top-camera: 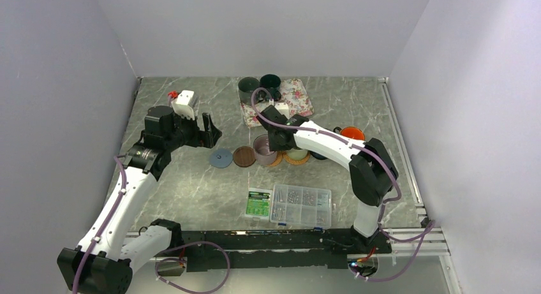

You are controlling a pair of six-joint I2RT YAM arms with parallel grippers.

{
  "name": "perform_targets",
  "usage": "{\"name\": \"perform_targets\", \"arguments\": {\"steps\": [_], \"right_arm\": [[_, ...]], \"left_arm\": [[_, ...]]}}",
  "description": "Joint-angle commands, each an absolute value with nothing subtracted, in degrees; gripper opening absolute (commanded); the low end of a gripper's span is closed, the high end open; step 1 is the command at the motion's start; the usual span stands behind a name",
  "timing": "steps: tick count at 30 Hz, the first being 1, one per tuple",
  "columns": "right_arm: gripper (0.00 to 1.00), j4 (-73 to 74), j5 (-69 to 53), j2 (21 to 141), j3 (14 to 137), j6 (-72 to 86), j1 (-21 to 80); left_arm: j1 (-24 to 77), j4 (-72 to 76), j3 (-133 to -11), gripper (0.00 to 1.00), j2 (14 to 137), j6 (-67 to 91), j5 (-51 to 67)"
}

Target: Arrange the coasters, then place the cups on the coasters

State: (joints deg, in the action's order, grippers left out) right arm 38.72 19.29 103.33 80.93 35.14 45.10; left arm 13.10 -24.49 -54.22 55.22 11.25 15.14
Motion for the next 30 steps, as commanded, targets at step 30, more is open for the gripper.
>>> {"name": "perform_targets", "arguments": {"steps": [30], "right_arm": [[0.0, 43.25, 28.42, 104.03, 85.28, 42.42, 46.41]], "left_arm": [[13.08, -22.59, -54.15, 0.93, 54.45, 10.8, 15.47]]}}
